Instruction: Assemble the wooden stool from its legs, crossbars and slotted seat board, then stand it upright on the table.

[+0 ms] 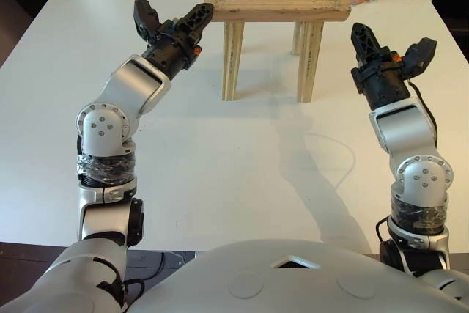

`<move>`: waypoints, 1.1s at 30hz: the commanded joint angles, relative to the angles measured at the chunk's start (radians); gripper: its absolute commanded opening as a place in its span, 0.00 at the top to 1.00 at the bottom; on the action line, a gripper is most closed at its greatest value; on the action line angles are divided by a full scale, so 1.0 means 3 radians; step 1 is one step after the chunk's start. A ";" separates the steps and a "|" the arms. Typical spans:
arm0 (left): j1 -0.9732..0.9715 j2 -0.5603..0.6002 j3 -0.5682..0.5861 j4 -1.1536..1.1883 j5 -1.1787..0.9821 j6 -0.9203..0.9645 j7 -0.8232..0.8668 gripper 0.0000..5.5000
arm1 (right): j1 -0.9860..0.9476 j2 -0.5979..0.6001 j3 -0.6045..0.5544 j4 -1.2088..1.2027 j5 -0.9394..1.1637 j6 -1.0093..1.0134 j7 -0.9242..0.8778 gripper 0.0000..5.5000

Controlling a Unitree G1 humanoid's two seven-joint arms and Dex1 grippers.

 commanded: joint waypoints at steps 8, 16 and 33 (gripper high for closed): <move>0.1196 0.0587 -0.0660 -0.0331 0.2824 -0.0741 -0.2046 0.48 | 0.0623 -0.0297 0.0348 0.0284 -0.1987 0.0014 0.0704 0.52; 0.1486 -0.0084 -0.0859 0.0710 0.4178 -0.1787 -0.2041 0.48 | 0.0860 0.0002 0.0434 0.1153 -0.3136 -0.0645 0.1144 0.52; 0.1184 -0.0749 -0.0540 0.1636 0.5093 -0.2434 -0.1868 0.48 | 0.0852 0.0291 0.0478 0.2321 -0.4695 -0.1749 0.1434 0.52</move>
